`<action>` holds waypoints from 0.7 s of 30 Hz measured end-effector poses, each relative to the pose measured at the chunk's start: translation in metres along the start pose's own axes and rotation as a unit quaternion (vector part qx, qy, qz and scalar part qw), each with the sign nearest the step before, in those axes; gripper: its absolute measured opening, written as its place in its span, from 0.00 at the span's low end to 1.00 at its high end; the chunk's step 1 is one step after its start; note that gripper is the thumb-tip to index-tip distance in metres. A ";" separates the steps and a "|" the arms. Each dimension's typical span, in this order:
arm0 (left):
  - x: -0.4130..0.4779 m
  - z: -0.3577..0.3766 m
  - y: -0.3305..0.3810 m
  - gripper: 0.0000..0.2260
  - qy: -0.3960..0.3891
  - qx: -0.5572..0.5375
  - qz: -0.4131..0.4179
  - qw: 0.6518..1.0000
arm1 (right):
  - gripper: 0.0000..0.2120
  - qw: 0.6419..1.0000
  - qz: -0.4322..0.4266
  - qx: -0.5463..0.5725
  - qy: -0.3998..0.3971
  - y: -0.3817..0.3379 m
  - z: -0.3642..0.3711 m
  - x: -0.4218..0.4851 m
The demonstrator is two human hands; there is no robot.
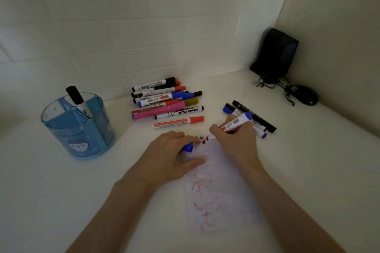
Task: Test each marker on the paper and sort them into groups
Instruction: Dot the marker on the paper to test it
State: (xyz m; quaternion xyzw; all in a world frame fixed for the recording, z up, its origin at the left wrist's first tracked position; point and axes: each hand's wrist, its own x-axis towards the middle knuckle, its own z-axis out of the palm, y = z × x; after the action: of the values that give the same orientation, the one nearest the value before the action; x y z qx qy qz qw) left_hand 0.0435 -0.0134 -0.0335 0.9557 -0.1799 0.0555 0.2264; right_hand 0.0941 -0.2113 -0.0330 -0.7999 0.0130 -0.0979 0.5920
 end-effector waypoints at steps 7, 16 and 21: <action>0.001 0.004 -0.004 0.30 -0.007 -0.001 -0.008 1.000 | 0.18 1.000 -0.021 -0.018 0.000 0.004 0.002 0.003; 0.001 0.003 -0.003 0.30 -0.005 0.006 -0.008 1.000 | 0.19 0.999 -0.030 -0.022 0.007 0.002 0.002 0.002; 0.001 0.003 -0.003 0.30 -0.004 0.004 -0.008 1.000 | 0.18 0.999 -0.034 -0.027 -0.014 0.002 0.003 0.001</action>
State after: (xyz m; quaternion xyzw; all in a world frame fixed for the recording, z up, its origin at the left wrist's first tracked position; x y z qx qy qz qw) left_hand 0.0452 -0.0126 -0.0368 0.9582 -0.1726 0.0501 0.2225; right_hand 0.0952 -0.2094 -0.0351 -0.8170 -0.0201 -0.1065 0.5664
